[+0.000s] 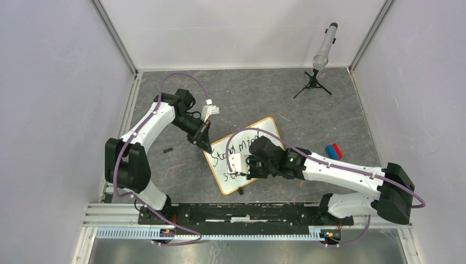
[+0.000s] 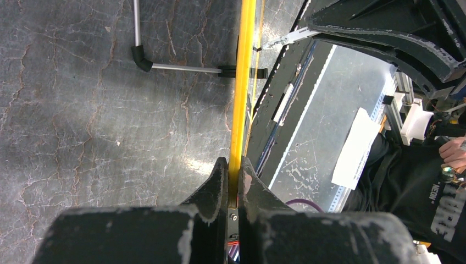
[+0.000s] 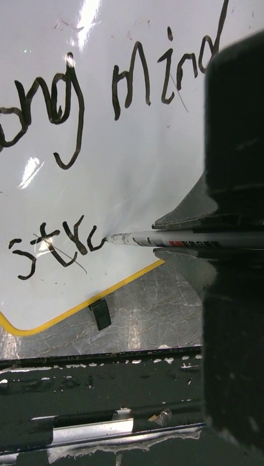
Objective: Write a sentence on the whiteboard
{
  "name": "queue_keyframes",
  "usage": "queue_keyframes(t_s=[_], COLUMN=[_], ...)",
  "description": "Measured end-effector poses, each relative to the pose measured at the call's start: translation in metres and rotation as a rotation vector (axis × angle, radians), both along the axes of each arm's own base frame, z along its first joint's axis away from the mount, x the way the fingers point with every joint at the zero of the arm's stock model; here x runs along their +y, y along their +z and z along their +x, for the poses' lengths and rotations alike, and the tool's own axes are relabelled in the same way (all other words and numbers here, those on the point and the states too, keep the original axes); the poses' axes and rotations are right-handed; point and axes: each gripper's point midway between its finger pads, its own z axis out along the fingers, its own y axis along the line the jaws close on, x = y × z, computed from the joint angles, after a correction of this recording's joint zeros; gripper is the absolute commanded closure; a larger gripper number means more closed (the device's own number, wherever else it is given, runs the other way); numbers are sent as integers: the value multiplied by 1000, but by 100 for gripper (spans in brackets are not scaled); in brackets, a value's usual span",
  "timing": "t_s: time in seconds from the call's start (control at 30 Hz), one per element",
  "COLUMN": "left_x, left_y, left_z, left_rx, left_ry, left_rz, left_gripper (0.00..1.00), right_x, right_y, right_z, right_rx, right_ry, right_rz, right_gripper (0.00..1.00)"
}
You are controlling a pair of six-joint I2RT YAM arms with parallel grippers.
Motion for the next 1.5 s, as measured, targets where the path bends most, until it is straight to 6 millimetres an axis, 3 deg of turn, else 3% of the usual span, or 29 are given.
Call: queue_keyframes(t_s=[0.3, 1.07, 1.5], left_x=[0, 0, 0], left_y=[0, 0, 0], left_z=[0, 0, 0], left_rx=[0, 1, 1], left_ry=[0, 0, 0], left_rz=[0, 0, 0], left_gripper=[98, 98, 98], right_x=[4, 4, -1], right_y=[12, 22, 14], right_z=[9, 5, 13], right_rx=[-28, -17, -25], right_ry=[-22, -8, -41], right_rz=[18, 58, 31], right_gripper=[100, 100, 100])
